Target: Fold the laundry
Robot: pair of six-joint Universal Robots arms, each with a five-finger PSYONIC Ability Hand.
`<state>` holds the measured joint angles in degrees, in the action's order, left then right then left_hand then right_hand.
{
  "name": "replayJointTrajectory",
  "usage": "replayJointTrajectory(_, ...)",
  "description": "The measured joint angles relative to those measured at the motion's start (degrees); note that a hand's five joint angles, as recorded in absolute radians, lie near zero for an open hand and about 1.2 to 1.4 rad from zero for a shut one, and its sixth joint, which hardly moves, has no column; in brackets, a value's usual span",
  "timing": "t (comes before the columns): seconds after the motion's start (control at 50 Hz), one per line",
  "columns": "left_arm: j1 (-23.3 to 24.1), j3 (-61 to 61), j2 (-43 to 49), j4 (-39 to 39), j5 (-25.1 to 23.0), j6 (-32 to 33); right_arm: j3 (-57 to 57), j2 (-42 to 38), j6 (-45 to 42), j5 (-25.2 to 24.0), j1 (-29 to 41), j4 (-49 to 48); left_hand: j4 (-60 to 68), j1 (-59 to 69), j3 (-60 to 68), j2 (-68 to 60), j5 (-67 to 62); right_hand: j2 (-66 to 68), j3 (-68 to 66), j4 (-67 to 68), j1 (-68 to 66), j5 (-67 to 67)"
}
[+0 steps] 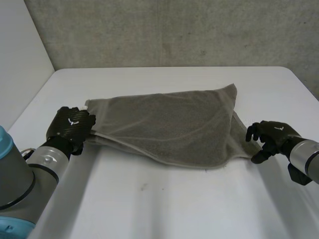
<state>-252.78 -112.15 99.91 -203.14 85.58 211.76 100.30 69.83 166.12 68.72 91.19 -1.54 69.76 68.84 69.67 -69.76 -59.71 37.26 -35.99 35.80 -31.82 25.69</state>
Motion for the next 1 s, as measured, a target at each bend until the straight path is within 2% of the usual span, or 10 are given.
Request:
replayJointTrajectory(0.26, 0.0, 0.0, -0.3, 0.3, 0.0, -0.1, -0.7, -6.4, -0.2, 0.1, 1.9, -5.9, 0.0, 0.0, 0.0, 0.0, 0.0, 0.0, 0.0, 0.0, 0.0, 0.0)
replayJointTrajectory(0.64, -0.2, 0.0, -0.5, 0.3, -0.1, 0.0, -3.3, -9.6, 0.1, 0.7, 5.4, -9.2, 0.0, 0.0, 0.0, 0.0, 0.0, 0.1, -1.8, 1.9, -0.2, 1.8)
replayJointTrajectory(0.7, -0.2, 0.0, -0.5, 0.3, 0.0, 0.0, -3.7, -10.3, 0.1, 0.8, 5.7, -9.2, 0.0, 0.0, 0.0, 0.0, 0.0, 7.8, -9.4, 8.9, -6.8, 7.6)
replayJointTrajectory(0.78, -0.2, 0.0, -0.5, 0.3, 0.0, 0.0, -4.6, -10.8, 0.2, 1.1, 5.9, -9.1, 0.0, 0.0, 0.0, 0.0, 0.0, 28.2, -29.0, 29.1, -22.4, 27.4)
replayJointTrajectory(0.9, -0.2, 0.0, -0.6, 0.9, 0.0, 0.0, -6.2, -7.3, -0.8, 2.7, 5.8, -9.0, 0.0, 0.0, 0.0, 0.0, 0.0, 30.3, -31.5, 32.4, -22.9, 30.3)
replayJointTrajectory(1.0, 0.0, 0.1, -1.0, 5.8, -0.1, 0.5, -7.2, 1.9, -8.1, 3.8, 5.7, -4.1, 0.0, 0.0, 0.0, 0.0, 0.0, 30.3, -31.5, 32.4, -22.9, 30.6)
